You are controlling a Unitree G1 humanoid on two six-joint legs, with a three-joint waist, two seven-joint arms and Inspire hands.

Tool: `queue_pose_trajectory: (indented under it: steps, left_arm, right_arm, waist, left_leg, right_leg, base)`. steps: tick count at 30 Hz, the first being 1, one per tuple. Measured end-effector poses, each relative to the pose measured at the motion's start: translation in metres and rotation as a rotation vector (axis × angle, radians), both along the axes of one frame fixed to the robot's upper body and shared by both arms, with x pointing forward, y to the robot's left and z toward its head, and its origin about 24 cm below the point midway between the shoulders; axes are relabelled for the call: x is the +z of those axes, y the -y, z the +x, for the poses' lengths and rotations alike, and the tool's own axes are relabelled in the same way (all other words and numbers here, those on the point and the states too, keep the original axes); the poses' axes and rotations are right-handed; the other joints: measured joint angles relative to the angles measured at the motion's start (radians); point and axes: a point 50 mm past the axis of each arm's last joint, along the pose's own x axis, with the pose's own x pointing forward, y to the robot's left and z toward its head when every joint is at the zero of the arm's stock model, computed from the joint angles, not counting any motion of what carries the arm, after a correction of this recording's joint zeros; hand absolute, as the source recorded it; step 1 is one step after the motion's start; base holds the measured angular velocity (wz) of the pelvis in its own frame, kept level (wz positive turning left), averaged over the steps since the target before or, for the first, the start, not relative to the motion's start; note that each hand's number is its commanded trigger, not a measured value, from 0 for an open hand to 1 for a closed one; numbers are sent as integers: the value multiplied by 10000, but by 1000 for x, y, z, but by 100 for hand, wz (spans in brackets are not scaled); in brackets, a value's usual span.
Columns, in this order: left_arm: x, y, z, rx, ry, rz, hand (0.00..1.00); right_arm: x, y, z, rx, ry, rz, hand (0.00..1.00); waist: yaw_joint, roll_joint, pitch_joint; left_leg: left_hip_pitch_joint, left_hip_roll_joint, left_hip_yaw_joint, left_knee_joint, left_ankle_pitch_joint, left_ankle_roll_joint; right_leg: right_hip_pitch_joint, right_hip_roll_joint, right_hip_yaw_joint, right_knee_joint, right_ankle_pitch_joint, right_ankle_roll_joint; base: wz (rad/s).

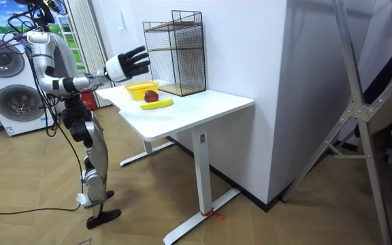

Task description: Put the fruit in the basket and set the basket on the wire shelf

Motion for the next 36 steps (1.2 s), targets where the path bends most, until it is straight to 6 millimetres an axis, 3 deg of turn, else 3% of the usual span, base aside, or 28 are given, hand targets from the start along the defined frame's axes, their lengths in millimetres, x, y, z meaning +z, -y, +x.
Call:
queue_pose_trajectory:
  steps: [5, 8, 23, 30, 36]
  left_arm:
    - [1, -4, 1, -97, -1, 115, 0]
    - [1, -3, 3, -287, 7, 87, 0]
    - [2, -6, 11, -697, 6, 194, 0]
    - [1, -5, 11, -1081, -126, 134, 0]
    - [2, -7, 18, -1349, -19, 194, 0]
  right_arm:
    - [6, -13, 17, 1728, -382, -683, 0]
    - [-2, -17, 27, 2560, -885, -594, 0]
    - [-37, -46, 43, 5617, -3510, -1319, 0]
    - [-44, -61, 45, 6684, -4691, -2821, 0]
    - [-46, -81, 50, 8018, -4912, -3004, 0]
  waist:
    - [69, -181, 75]
    - [104, -236, 115]
    - [352, -121, -19]
    - [497, -219, -36]
    - [626, -341, 3]
  left_leg:
    - [23, 41, -29, 16, 0, -1]
    - [-39, 46, -39, 32, 1, -2]
    - [-170, 12, -331, 113, 9, 12]
    - [-163, 3, -397, 114, 9, 12]
    - [-187, -7, -390, 171, 8, 13]
  right_leg:
    - [50, -7, -64, -5, 24, -38]
    - [14, -31, -157, -19, 68, -34]
    - [98, -70, -459, -166, 152, 11]
    - [101, -75, -451, -160, 152, 10]
    - [109, -91, -481, -163, 163, 5]
  base:
    - [2]
    - [3]
    - [5]
    - [0]
    - [0]
